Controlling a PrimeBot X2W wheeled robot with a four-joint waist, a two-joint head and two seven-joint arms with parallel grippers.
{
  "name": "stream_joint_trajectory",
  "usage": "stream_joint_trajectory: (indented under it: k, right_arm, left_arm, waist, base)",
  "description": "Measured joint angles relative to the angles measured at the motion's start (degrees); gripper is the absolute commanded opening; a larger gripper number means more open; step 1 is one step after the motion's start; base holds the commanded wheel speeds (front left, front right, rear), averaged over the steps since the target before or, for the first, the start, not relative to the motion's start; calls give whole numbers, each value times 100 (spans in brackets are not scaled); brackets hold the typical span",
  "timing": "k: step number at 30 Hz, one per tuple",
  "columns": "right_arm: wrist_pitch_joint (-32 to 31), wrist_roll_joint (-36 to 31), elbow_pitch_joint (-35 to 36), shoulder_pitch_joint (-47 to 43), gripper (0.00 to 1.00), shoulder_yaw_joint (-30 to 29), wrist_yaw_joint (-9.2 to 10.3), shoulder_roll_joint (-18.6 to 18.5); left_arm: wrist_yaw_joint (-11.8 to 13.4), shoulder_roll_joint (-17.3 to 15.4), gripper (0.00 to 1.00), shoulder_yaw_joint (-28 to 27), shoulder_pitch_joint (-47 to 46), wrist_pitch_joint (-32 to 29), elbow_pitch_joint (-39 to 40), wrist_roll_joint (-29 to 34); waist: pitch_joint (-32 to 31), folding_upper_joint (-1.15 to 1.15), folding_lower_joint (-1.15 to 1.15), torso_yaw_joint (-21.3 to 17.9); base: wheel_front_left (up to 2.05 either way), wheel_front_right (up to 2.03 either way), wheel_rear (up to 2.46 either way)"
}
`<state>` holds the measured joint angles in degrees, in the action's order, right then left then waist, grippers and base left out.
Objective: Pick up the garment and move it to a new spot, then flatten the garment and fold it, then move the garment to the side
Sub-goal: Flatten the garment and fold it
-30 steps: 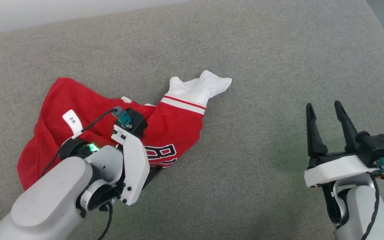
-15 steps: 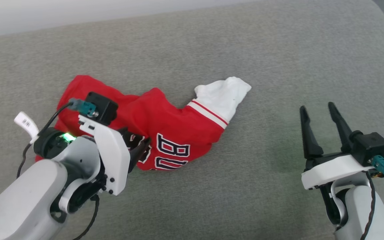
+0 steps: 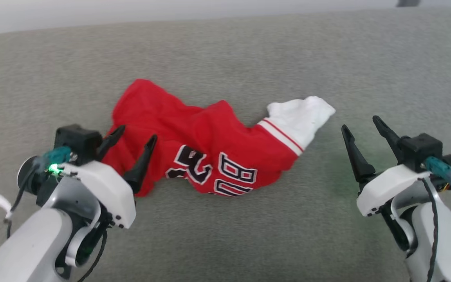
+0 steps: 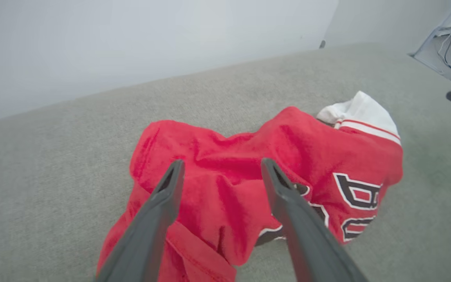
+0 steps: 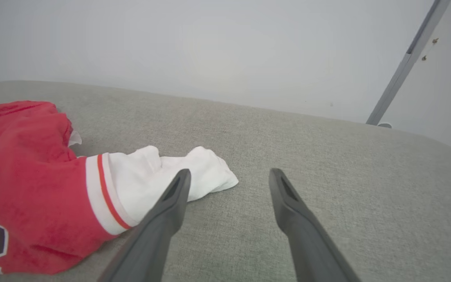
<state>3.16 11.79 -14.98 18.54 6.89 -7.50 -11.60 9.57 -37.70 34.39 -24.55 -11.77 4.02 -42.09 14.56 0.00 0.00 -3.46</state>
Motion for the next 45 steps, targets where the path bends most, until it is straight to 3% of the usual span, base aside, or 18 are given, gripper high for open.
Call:
stream_joint_trajectory:
  k: [9,15,21,29,30,31,37,45]
  right_arm:
    - [-1015,432,-407,499,100,513,0,-628]
    - [-1823,751,-822,896,100,1042,0,-1140]
    - [-2708,1122,-1457,1384,100,1559,0,-1489]
    - [-3744,1660,-2281,1996,100,2176,4,-1592]
    - [-3810,1713,-2318,2054,57,2291,9,-1622]
    - [-3849,1780,-2368,2101,3,2359,9,-1634]
    - [-3746,2149,-2365,2225,0,2637,-3,-1851]
    - [-3597,2642,-1512,2059,0,2720,-1,-2580]
  left_arm:
    - [153,310,100,-278,490,1349,-339,82]
    - [42,599,100,-376,801,2218,-655,47]
    - [-35,895,100,-463,1074,2550,-985,-38]
    - [-207,1319,100,-939,1416,2669,-1112,58]
    - [-233,1390,100,-1083,1457,2669,-1081,116]
    - [-261,1460,100,-1217,1510,2671,-1045,189]
    - [-565,1846,100,-1789,1974,2675,-970,560]
    - [-867,2154,100,-2339,2387,2675,-943,947]
  waist:
    - [-69,0,0,629]
    - [-115,0,0,1043]
    - [-139,0,0,1400]
    - [-144,0,0,1706]
    - [-151,0,0,1725]
    - [-158,0,0,1740]
    - [-240,0,0,1761]
    - [-472,0,0,1597]
  base:
    - [0,0,0]
    - [0,0,0]
    - [0,0,0]
    - [0,0,0]
    - [0,0,0]
    - [0,0,0]
    - [0,0,0]
    - [0,0,0]
